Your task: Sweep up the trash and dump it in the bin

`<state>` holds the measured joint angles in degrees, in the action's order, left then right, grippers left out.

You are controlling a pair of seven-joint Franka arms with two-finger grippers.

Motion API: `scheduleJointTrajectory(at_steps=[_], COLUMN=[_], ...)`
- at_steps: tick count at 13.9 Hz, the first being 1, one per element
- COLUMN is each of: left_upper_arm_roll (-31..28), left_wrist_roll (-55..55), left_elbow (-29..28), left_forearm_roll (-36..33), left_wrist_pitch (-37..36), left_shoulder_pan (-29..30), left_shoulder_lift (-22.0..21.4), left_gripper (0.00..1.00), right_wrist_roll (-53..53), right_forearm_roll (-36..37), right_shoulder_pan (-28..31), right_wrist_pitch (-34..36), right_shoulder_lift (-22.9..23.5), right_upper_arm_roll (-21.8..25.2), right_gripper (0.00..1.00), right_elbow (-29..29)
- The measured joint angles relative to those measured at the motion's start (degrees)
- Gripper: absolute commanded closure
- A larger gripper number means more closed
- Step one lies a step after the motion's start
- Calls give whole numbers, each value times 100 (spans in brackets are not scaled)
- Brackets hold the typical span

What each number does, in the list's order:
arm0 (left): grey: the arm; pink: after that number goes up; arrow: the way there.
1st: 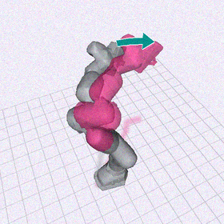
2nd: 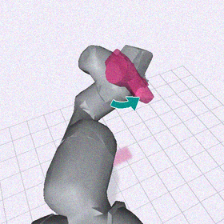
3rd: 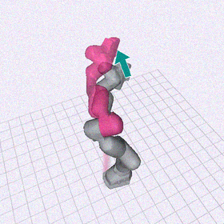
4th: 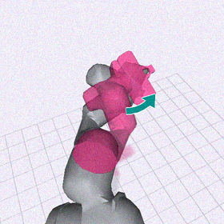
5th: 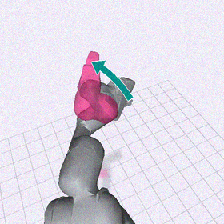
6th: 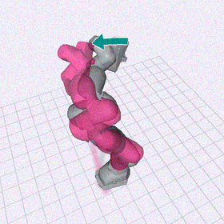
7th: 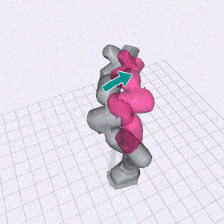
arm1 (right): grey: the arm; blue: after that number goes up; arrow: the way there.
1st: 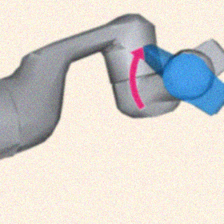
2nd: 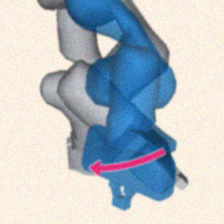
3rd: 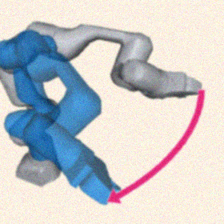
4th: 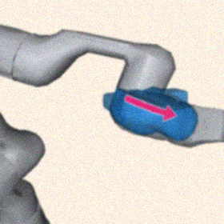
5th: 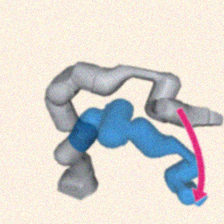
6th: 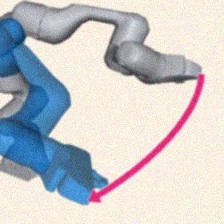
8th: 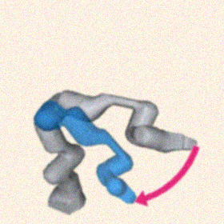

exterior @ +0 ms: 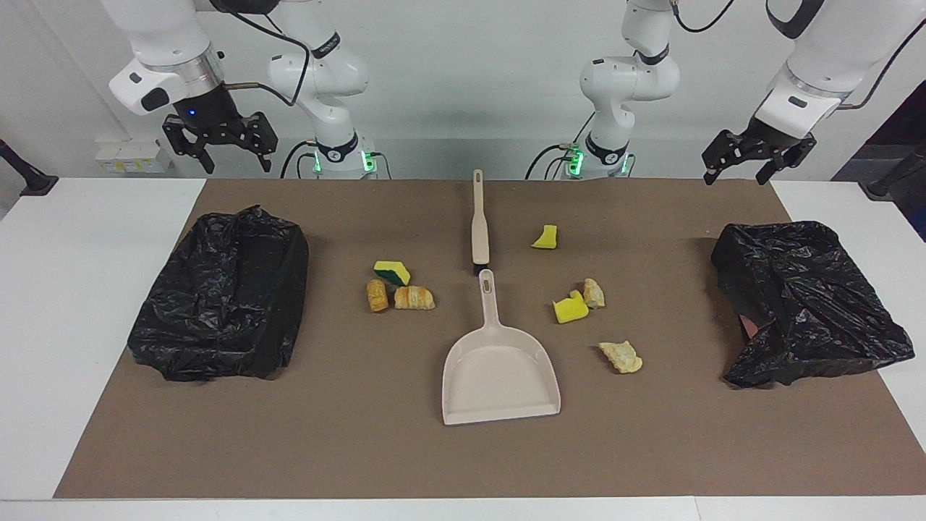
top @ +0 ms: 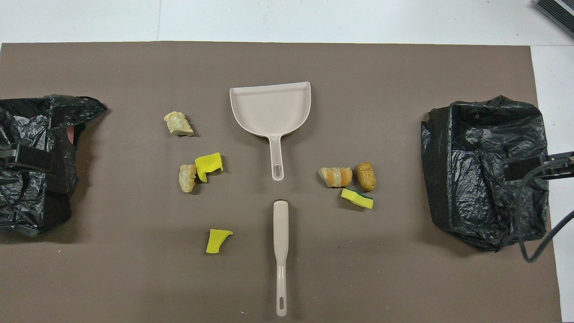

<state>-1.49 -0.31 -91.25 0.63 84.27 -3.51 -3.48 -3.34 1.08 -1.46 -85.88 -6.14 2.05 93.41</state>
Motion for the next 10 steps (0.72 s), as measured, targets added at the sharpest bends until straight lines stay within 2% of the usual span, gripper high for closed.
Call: scheduleJointTrajectory(at_steps=[10], left_upper_arm_roll=[-45], left_wrist_roll=[0], left_elbow=[-3], left_forearm_roll=[0], left_wrist_pitch=[37], left_shoulder_pan=[17], left_shoulder_lift=[-1], left_gripper=[0], right_wrist_roll=[-59], right_forearm_roll=[16], right_shoulder_pan=[11], right_wrist_pitch=[18], right_shoulder_lift=[-54], right_upper_arm_roll=[4], right_gripper=[0], right_elbow=[-101])
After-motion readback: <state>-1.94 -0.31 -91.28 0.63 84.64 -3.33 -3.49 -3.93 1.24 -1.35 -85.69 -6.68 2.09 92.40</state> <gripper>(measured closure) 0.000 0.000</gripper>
